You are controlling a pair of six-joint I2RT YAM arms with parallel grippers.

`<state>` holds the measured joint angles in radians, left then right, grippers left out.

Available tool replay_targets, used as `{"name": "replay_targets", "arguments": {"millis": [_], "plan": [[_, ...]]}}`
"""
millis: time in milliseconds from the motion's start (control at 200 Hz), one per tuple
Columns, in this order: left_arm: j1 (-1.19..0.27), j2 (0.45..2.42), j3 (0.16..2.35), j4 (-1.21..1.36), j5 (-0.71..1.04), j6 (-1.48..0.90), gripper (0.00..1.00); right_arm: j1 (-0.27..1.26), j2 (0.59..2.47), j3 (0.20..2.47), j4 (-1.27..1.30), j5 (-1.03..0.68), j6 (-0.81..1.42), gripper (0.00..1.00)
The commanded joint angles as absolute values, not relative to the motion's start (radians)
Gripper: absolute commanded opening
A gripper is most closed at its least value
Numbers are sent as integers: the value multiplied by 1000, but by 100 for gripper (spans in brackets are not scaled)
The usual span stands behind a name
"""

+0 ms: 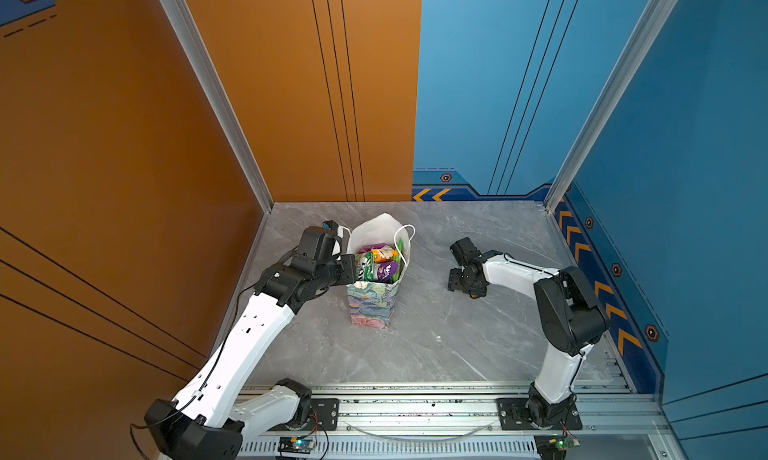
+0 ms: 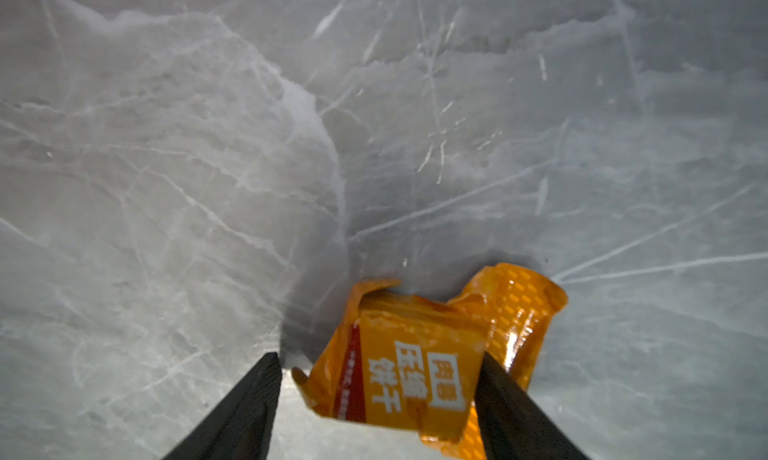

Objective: Place the snacks into the paper bag
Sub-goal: 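Move the right gripper to the orange biscuit packet and grasp it, then lift the orange biscuit packet with the right gripper over the bag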

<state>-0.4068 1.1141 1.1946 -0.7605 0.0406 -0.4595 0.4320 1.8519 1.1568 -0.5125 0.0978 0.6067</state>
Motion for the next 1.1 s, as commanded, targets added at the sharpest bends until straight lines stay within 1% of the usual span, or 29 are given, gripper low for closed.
{"name": "replay_targets", "arguments": {"millis": [0,120,260,310,511,866,1096], "plan": [[-408,1077,1204,-696,22,-435,2,438,1895,1172,-545,111,586,71],[-408,1078,1204,-696,22,-435,2,437,1923,1181,-552,120,578,67],[-408,1080,1204,-696,21,-436,2,439,1928,1178,-546,123,575,58],[-408,1079,1204,-696,22,-436,2,441,1920,1173,-543,124,574,54],[-408,1078,1203,-696,21,-435,2,462,1866,1153,-536,146,561,46],[-408,1079,1203,-696,20,-435,2,496,1737,1063,-515,152,558,43],[-408,1077,1204,-696,21,-435,2,550,1606,957,-517,156,579,44]]}}
